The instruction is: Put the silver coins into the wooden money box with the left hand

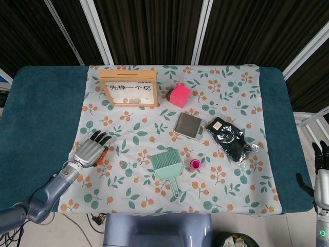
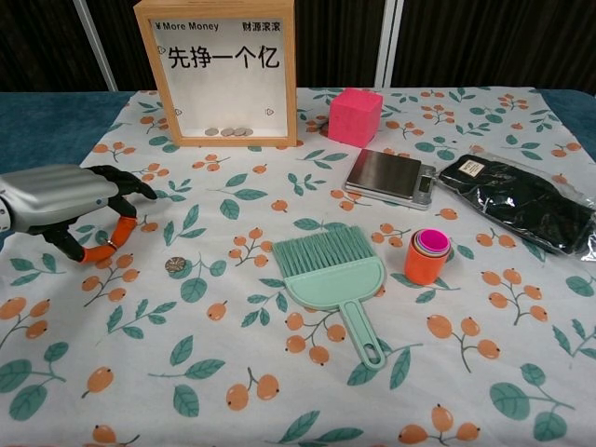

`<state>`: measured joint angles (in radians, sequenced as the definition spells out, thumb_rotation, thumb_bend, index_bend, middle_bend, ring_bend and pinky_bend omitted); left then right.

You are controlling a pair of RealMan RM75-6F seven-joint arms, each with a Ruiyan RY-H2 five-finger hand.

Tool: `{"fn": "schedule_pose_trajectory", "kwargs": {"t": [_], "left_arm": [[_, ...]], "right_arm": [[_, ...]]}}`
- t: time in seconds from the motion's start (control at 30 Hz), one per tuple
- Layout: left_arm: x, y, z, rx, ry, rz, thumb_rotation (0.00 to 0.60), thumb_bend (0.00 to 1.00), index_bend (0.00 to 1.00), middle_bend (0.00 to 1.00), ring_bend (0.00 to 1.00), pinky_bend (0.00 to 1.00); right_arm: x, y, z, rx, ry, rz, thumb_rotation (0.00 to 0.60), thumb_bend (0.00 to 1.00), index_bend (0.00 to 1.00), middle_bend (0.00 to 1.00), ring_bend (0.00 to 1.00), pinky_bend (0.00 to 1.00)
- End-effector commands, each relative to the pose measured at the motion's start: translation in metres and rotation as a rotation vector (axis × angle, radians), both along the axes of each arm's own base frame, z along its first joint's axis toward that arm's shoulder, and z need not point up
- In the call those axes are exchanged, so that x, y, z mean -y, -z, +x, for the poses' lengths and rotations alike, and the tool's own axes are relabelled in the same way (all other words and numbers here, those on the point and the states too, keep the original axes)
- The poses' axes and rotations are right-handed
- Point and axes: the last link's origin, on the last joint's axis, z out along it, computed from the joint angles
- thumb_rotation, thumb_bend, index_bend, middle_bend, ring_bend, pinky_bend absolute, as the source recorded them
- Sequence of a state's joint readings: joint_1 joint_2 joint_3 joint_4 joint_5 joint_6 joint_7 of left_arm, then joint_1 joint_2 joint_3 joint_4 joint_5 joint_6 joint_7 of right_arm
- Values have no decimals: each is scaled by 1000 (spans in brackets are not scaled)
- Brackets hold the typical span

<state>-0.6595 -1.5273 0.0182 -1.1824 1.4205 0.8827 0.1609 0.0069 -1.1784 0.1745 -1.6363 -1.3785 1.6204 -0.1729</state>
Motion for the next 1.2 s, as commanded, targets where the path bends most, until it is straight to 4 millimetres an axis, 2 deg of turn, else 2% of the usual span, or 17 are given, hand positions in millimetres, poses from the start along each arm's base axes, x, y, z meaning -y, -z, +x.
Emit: {"fn": "schedule_pose_trajectory", "kwargs": {"t": [0.03, 0.23, 0.37, 0.47, 0.6, 0.63, 0.73, 0.87, 1.03, 1.2], "left_arm": [[0, -1, -1, -14, 4, 1, 600, 556, 644, 134, 0, 0], [1, -2, 0, -6, -11, -5, 600, 593, 700, 152, 0, 0], [-1, -13, 10, 52, -7, 22, 600, 611, 708, 155, 0, 0], [-5, -35, 29, 132, 12, 52, 600, 619, 708, 154, 0, 0], [-17, -80, 62, 246, 39, 101, 600, 611, 710, 154, 0, 0], [-26, -98, 77, 288, 49, 124, 600, 606, 711, 153, 0, 0], [-47, -129, 108, 380, 41, 125, 600, 604, 711, 151, 0, 0], [-78, -161, 145, 405, 44, 116, 600, 604, 712, 154, 0, 0], [-117, -180, 180, 400, -29, 102, 600, 604, 713, 155, 0, 0], [-155, -176, 194, 342, -57, 145, 600, 605, 714, 154, 0, 0]], "right_arm": [[0, 0, 0, 2, 2, -1, 600, 358, 55, 21, 0, 0], [0, -1, 0, 3, 3, -1, 600, 358, 55, 21, 0, 0], [0, -1, 0, 3, 3, -2, 600, 357, 56, 21, 0, 0], [0, -1, 0, 3, 3, -1, 600, 357, 56, 21, 0, 0], [0, 0, -1, 6, 7, -3, 600, 358, 56, 20, 0, 0], [0, -1, -1, 7, 8, -5, 600, 357, 55, 21, 0, 0], [0, 0, -1, 15, 18, -8, 600, 358, 55, 21, 0, 0], [1, -1, -1, 16, 21, -13, 600, 357, 55, 21, 0, 0], [1, 0, -1, 21, 28, -12, 600, 357, 55, 21, 0, 0], [1, 0, -1, 24, 33, -18, 600, 357, 55, 20, 0, 0]]}}
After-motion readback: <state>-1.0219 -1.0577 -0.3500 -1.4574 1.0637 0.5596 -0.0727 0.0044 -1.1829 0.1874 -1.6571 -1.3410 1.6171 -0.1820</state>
